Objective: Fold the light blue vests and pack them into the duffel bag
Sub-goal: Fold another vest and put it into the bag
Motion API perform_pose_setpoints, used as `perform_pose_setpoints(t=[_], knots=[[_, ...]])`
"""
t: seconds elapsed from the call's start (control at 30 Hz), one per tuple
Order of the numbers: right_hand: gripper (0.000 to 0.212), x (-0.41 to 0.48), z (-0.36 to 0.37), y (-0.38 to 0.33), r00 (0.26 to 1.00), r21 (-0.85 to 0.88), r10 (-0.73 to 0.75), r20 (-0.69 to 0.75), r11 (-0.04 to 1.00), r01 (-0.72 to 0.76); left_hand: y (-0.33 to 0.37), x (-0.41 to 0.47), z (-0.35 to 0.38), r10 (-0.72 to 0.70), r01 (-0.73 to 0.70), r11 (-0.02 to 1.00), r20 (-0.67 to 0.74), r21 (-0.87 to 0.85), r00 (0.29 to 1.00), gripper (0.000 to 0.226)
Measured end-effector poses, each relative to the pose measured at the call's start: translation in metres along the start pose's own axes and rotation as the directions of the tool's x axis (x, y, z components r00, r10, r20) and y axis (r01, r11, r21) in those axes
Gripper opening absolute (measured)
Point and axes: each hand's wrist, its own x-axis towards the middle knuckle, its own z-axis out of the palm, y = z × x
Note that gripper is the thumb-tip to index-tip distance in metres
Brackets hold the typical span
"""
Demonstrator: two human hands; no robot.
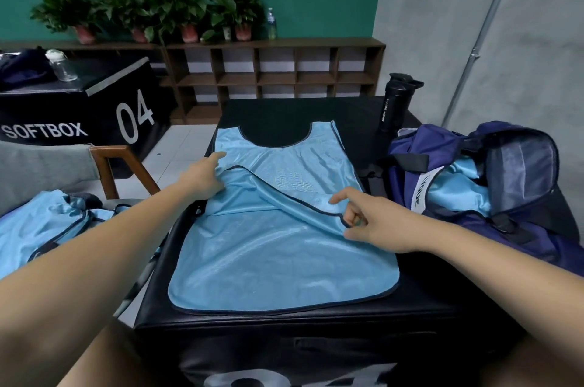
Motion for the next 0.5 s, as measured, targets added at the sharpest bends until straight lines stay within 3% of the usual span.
perform_pose_setpoints(t=[0.17,0.3,0.43,0.5], knots=[[0.050,-0.019,0.018,0.004,0.997,-0.124,-0.055,0.059,0.990,0.062,0.017,-0.005,0.002,0.169,-0.187,0.941,0.088,0.284,0.982,0.082],[0.050,-0.028,0.030,0.011,0.995,-0.200,-0.086,0.042,0.975,0.093,0.030,-0.008,0.006,0.309,-0.346,0.867,0.158,0.359,0.938,0.068],[0.052,-0.033,0.040,0.014,0.996,-0.226,-0.087,-0.016,0.971,0.081,0.034,-0.013,0.006,0.348,-0.373,0.834,0.136,0.407,0.928,0.028],[0.050,-0.033,0.044,0.014,0.994,-0.207,-0.083,-0.067,0.976,0.068,0.035,-0.024,0.000,0.339,-0.351,0.853,0.102,0.386,0.935,0.020]])
